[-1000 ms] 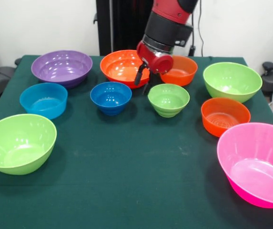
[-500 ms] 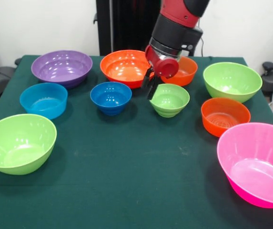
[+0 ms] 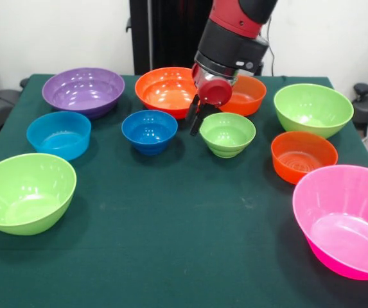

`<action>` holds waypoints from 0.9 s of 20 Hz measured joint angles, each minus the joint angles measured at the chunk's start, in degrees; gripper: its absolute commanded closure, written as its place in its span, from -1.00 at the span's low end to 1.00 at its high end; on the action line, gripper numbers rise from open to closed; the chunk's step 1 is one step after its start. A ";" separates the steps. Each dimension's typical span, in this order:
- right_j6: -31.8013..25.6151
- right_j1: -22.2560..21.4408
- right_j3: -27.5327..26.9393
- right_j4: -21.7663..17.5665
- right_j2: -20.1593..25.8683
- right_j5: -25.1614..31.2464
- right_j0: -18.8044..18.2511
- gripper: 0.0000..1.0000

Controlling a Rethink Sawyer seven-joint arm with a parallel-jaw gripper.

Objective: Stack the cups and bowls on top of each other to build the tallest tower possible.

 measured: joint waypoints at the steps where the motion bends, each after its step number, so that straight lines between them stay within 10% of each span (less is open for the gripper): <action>1: 0.00 -0.16 0.01 0.00 0.26 0.00 -0.36 -1.00; 18: 2.23 1.64 -2.44 9.39 -0.20 0.33 2.26 -1.00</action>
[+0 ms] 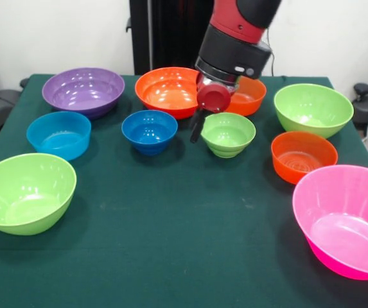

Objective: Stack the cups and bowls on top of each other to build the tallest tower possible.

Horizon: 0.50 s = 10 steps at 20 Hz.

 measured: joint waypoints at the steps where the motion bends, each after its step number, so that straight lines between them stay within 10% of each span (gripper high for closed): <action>1: 0.01 0.59 -0.61 0.91 -0.63 0.29 0.80 -1.00; 10: 7.32 11.72 -14.65 6.30 -12.48 16.45 11.05 -1.00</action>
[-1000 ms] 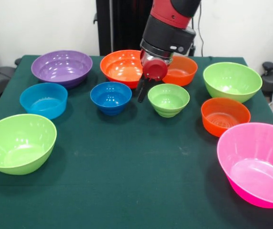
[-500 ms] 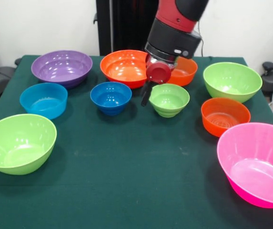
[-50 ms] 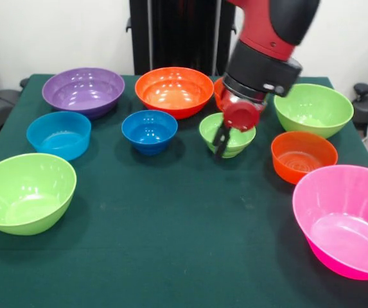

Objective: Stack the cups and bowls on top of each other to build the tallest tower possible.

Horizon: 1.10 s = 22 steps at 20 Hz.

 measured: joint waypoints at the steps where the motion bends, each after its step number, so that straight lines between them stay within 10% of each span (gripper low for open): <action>1: 1.80 1.01 -1.65 0.00 -1.00 2.08 0.47 -1.00; 14: 12.13 1.62 -8.33 -0.05 -1.24 4.96 -0.88 -1.00; 22: 12.14 -9.01 -1.08 -8.21 13.94 -7.99 -12.15 -1.00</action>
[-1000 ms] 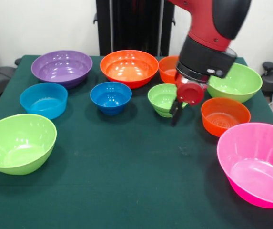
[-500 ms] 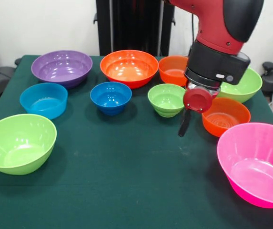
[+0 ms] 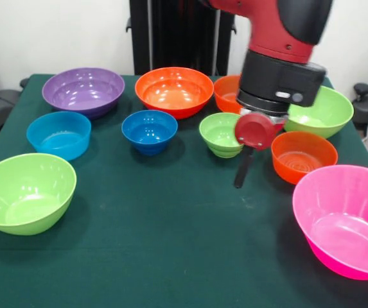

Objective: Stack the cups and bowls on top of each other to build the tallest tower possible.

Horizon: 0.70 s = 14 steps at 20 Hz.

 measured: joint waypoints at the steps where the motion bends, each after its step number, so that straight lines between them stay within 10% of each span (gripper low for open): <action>1: 0.00 -2.24 2.62 -4.84 3.69 -3.69 -3.81 -1.00; 14: -0.01 -6.79 11.17 -23.40 14.68 -10.18 -13.26 -1.00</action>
